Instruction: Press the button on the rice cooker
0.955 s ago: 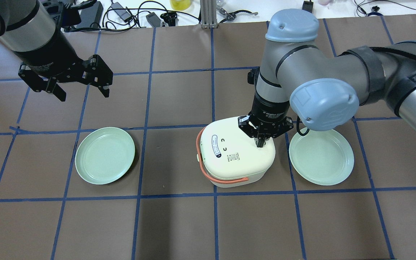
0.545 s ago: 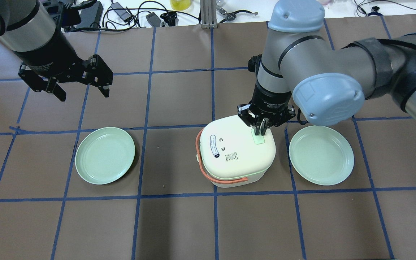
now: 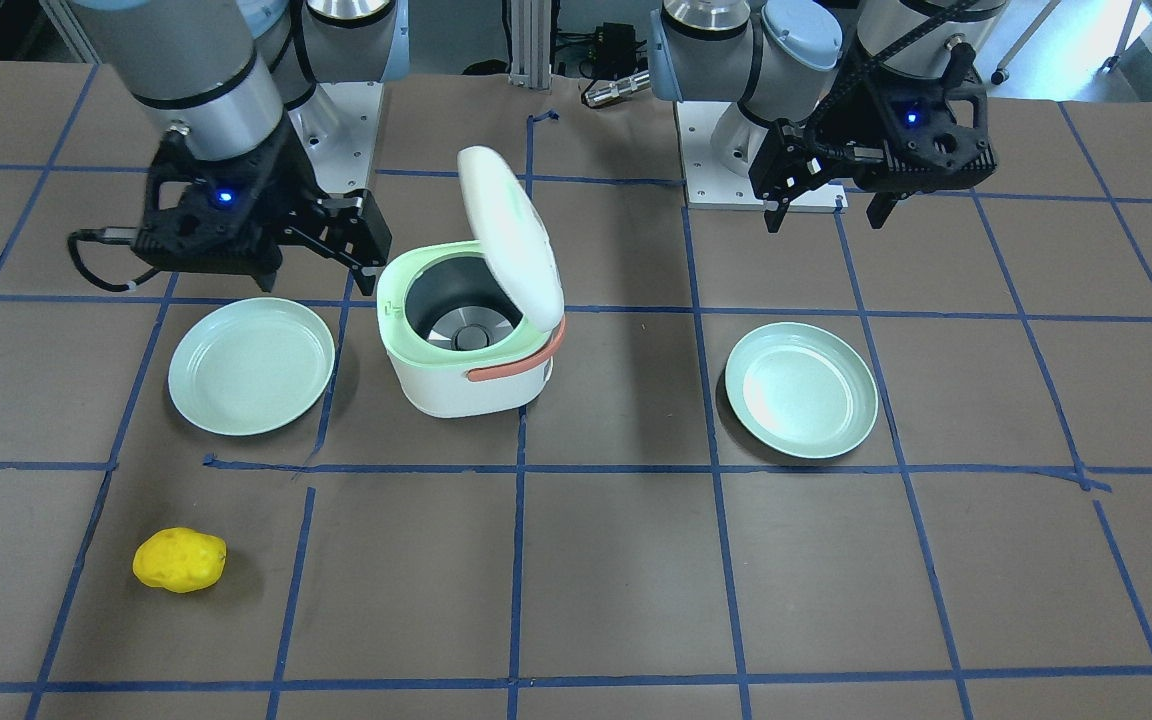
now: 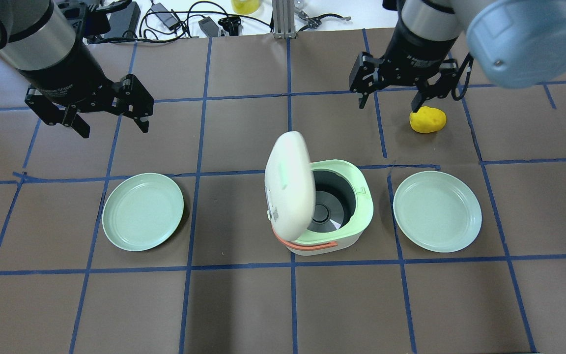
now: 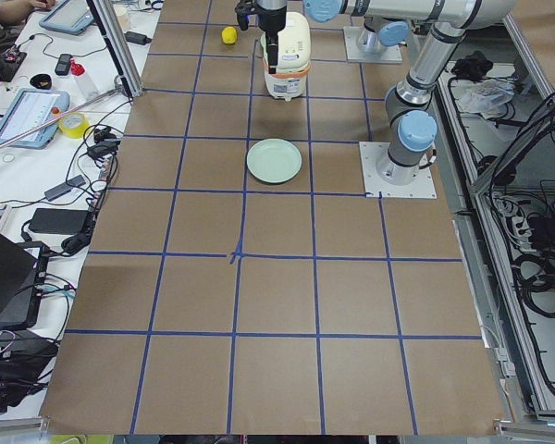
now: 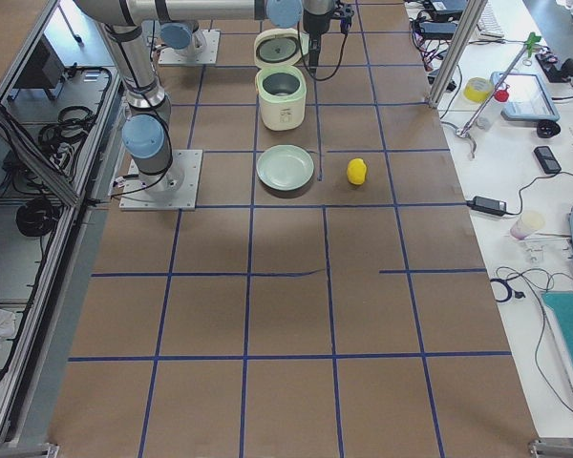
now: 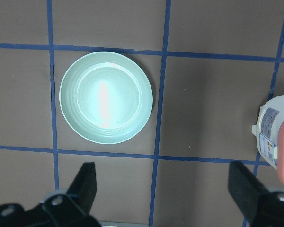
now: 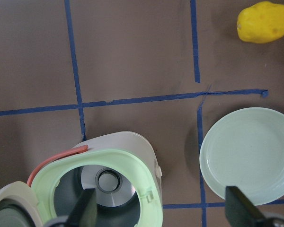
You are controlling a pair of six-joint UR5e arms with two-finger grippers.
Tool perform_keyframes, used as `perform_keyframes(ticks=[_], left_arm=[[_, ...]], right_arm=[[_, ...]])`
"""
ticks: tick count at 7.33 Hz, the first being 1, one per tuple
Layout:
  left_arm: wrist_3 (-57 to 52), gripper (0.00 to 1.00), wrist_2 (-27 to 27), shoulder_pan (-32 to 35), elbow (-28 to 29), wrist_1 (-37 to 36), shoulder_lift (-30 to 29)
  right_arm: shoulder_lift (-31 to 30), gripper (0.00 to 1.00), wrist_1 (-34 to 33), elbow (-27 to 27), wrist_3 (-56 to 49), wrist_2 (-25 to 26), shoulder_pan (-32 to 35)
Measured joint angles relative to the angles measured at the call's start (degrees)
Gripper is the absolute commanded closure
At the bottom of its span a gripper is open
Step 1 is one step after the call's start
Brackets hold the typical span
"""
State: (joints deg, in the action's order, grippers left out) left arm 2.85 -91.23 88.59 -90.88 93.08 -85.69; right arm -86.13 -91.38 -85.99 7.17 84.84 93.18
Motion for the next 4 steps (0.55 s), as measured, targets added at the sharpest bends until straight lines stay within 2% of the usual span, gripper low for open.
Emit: perform_keyframes(ticks=[2, 4], left_arm=[[-0.03, 0.0, 0.0, 0.0, 0.0, 0.0, 0.0], [-0.04, 0.0, 0.0, 0.0, 0.0, 0.0, 0.0]], right_arm=[[-0.03, 0.0, 1.71, 3.06, -8.55, 0.91, -4.46], [-0.07, 0.0, 1.7, 3.79, -12.44, 2.11, -6.31]])
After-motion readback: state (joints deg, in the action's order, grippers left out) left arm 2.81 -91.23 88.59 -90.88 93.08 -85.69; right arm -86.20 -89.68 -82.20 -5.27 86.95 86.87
